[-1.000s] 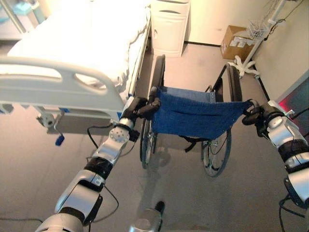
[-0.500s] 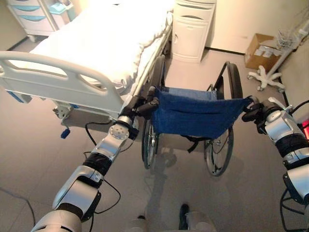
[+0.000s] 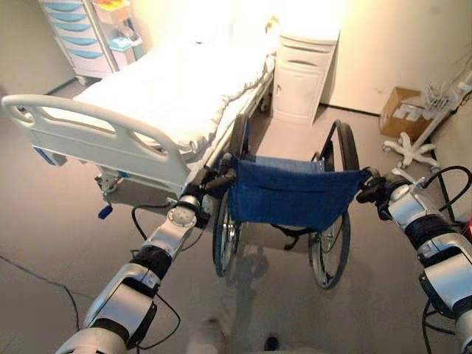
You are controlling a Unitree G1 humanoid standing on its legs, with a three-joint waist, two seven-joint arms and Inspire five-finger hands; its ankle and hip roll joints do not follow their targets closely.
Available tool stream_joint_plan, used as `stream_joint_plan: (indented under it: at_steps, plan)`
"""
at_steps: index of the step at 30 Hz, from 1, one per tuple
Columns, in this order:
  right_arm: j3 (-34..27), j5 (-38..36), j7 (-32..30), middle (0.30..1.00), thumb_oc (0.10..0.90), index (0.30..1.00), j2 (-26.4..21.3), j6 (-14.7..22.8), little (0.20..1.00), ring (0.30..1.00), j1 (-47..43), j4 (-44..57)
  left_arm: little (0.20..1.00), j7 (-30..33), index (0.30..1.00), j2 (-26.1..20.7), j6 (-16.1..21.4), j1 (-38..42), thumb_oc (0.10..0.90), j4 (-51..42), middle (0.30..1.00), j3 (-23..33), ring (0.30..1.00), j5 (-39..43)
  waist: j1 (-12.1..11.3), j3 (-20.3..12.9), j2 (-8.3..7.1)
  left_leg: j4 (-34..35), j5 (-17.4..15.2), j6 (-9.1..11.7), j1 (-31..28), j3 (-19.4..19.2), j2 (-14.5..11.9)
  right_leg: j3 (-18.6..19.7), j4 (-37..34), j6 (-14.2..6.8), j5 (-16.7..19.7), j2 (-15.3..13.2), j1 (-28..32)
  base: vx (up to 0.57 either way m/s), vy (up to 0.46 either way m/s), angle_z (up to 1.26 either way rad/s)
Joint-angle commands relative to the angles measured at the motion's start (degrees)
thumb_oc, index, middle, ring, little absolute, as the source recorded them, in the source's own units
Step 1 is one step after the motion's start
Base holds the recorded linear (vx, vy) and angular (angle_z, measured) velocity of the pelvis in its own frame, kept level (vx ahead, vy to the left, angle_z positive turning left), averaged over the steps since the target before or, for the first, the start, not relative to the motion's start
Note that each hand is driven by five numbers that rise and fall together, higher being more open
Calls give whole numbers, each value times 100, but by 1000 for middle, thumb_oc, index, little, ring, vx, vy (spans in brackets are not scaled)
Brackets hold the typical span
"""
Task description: Push the wheelchair next to the bed
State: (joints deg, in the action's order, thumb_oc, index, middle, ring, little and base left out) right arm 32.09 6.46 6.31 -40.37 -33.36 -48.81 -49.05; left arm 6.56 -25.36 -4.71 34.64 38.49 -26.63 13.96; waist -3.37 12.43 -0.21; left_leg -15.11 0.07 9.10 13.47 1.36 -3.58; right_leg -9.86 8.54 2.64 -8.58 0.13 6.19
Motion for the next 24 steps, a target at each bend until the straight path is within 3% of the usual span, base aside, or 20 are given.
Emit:
stream_joint_plan:
  at_steps: [1, 4, 6, 7, 8, 9, 11, 15, 18, 21, 24]
  plan:
    - [109, -316, 643, 300, 400, 300, 559, 765, 300, 300, 43, 420, 300, 60, 300, -375, -6, -268, 400, -124, 300, 370, 300, -191, -512, 629, 84, 1292, 1313, -443, 401, -163, 448, 970, -114, -279, 74, 283, 775, 440, 269, -99]
    - [93, -229, 810, 300, 400, 300, 465, 1018, 300, 300, -72, 323, 300, 47, 300, -483, -24, -225, 400, -48, 300, 431, 300, 7, -520, 494, 73, 928, 780, -665, 292, -437, 466, 936, 152, -401, -160, 103, 834, 417, 340, -128]
    - [-9, -93, 980, 300, 400, 300, 520, 1206, 300, 300, 83, 265, 300, -29, 300, -564, -9, -233, 400, 94, 300, 441, 300, 75, -615, 349, -77, 396, 377, -811, 351, -396, 503, 732, 243, -541, -169, -173, 942, 441, 253, -43]
    - [-14, -90, 1009, 300, 400, 300, 525, 1206, 300, 300, 113, 272, 300, -50, 300, -573, -12, -243, 400, 101, 300, 454, 300, 60, -634, 334, -99, 319, 325, -825, 358, -395, 499, 691, 248, -563, -156, -220, 956, 445, 234, -13]
    - [-8, -98, 1022, 300, 400, 300, 535, 1240, 300, 300, 170, 281, 300, -122, 300, -629, -90, -252, 400, 68, 300, 496, 300, 8, -700, 280, -182, 151, 151, -920, 292, -473, 488, 540, 273, -664, -67, -410, 986, 391, 215, 1]
    - [-42, -130, 923, 300, 400, 300, 600, 1443, 300, 300, 247, 184, 300, -105, 300, -682, -149, -244, 400, 41, 300, 489, 300, -53, -787, 207, -275, 204, 119, -967, 213, -466, 512, 374, 322, -910, 278, -653, 978, 392, 224, 2]
    - [-56, -144, 879, 300, 400, 300, 630, 1553, 300, 300, 265, 113, 300, -70, 300, -712, -196, -218, 400, 20, 300, 495, 300, -73, -831, 174, -335, 223, 81, -1016, 183, -466, 525, 302, 381, -1052, 538, -816, 925, 286, 197, -2]
    - [-79, -97, 759, 300, 400, 300, 741, 1617, 300, 300, 238, -172, 300, 61, 300, -588, -83, -236, 400, 66, 300, 384, 300, -132, -860, 99, -316, 241, -21, -1120, 99, -439, 568, 231, 893, -1074, 1073, -1146, 701, 265, 218, -20]
    - [-139, -175, 656, 300, 400, 300, 756, 1664, 300, 300, 358, -372, 300, 136, 300, -532, -27, -303, 400, 18, 300, 245, 300, -266, -873, -17, -325, 259, -113, -1298, 58, -268, 714, 460, 1674, -1093, 1437, -944, 520, 362, 210, -27]
    - [-153, -309, 617, 300, 400, 300, 778, 1597, 300, 300, 513, -339, 300, 207, 300, -486, 18, -402, 400, -19, 300, 233, 300, -330, -794, -51, -357, 278, -226, -1367, -150, -148, 771, 491, 1873, -1075, 1587, -854, 73, 348, 92, -28]
    - [-122, -456, 589, 300, 400, 300, 782, 1337, 300, 300, 549, -91, 300, 210, 300, -492, 54, -531, 400, -92, 300, 284, 300, -440, -629, 85, -343, 294, -320, -1357, -441, 70, 827, 478, 1422, -988, 1295, -741, -598, 437, -39, -50]
